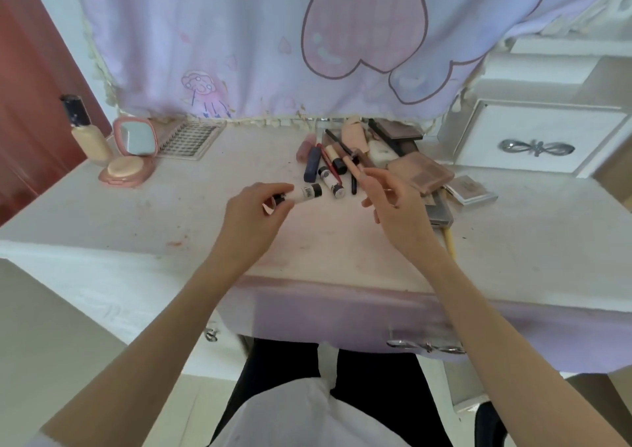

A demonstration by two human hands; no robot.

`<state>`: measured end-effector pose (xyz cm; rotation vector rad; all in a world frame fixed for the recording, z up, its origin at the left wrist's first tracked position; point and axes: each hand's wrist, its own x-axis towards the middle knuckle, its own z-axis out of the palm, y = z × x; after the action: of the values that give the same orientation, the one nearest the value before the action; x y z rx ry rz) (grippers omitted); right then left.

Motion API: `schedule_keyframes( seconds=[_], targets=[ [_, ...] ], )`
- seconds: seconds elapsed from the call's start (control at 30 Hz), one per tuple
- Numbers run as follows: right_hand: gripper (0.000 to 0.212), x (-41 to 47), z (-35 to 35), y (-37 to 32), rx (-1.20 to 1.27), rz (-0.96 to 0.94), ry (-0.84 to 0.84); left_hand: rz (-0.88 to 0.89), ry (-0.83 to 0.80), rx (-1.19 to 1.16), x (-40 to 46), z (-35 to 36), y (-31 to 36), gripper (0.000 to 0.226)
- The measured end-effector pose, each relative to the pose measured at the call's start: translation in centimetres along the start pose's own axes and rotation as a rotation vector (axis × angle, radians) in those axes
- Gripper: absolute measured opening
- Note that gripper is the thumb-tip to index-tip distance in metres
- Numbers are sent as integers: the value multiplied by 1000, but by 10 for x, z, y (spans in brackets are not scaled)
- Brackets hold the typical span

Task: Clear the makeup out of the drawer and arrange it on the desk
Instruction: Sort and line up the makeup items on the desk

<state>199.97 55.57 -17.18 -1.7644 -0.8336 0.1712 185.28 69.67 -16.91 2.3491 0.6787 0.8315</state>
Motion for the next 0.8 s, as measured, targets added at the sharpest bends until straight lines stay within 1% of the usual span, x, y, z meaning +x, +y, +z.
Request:
schedule_keyframes(
  seconds=[0.1, 0.2, 0.3, 0.37, 0.5, 0.6, 0.63, 0.67, 0.73, 0.8],
  targets=[
    [29, 16, 1, -5, 12, -22, 68, -93, 34, -1, 47, 16, -8, 23],
    [26, 37, 3, -5, 11, -19, 94, -96, 53, -50, 89, 31, 1, 21],
    [29, 57, 5, 0, 43, -4, 117, -103, 15, -97, 117, 53, 7, 25],
    [30, 67, 5, 2, 75, 5, 129, -106, -1, -48, 128, 71, 4, 23],
    [36, 84, 5, 9, 64, -3, 89, -117, 23, 2, 140, 89, -4, 23],
    [40, 92, 7, 10, 104, 26, 66, -90, -37, 168, 147, 89, -9, 31],
    [40, 95, 10, 8, 139, 40, 40, -86, -53, 228, 149, 86, -10, 31],
    [41, 97, 13, 7, 163, 53, 14, -84, -49, 240, 150, 83, -10, 28],
    [47, 102, 19, 9, 144, 53, -21, -67, 5, 129, 149, 73, -10, 25],
    [54, 106, 25, 10, 133, 39, -59, -36, 25, -95, 144, 59, -7, 21]
  ],
)
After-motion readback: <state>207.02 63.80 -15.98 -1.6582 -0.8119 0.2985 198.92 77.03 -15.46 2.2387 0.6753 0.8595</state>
